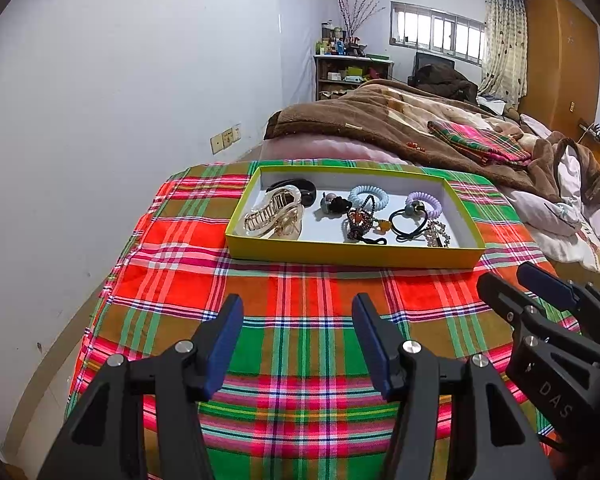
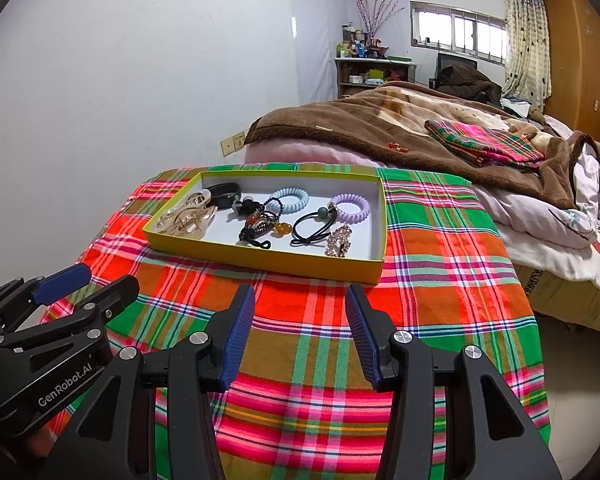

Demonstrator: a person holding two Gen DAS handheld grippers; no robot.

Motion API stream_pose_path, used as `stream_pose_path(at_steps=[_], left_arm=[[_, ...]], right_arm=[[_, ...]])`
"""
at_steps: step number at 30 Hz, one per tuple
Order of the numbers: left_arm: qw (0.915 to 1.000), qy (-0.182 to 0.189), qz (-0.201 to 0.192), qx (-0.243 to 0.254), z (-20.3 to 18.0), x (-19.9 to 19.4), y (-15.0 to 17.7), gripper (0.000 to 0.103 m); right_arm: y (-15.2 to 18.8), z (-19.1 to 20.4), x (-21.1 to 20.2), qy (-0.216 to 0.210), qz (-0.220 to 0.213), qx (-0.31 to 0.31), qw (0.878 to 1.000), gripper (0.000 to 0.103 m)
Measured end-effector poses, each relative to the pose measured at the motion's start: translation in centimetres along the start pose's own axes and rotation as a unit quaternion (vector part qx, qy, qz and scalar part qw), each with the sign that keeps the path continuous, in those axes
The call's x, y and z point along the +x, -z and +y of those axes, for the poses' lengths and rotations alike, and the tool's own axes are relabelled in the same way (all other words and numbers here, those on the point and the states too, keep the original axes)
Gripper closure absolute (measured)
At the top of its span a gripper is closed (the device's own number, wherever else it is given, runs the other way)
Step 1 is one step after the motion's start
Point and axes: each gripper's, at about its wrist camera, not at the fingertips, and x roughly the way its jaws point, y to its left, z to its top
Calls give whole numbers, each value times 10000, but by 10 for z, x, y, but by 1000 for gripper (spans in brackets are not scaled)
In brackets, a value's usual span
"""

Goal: Organize jewelry

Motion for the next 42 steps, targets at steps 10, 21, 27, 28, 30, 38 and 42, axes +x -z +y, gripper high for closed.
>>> stream_pose_path(at_steps=[10,21,27,28,30,38,42], left_arm=[[10000,-9,-18,7,-1,-3,0,44],[10000,-9,1,21,-2,-5,0,44],[10000,-8,12,32,-2,-4,0,45],[10000,-4,10,35,-2,-4,0,44],[10000,-14,13,16,-2,-4,0,44],[10000,-18,14,14,-3,-5,2,44],[10000,-22,6,3,-3,-6,1,44]], right_arm=[[0,0,0,6,1,-6,10000,55],[0,0,0,5,4,-4,10000,55],[-1,1,-1,5,4,-2,10000,55],[-1,1,-1,5,1,-3,10000,55],[-1,1,-1,5,9,-5,10000,55],[-1,2,0,7,15,-7,10000,55],[-1,2,0,2,13,-5,10000,55]])
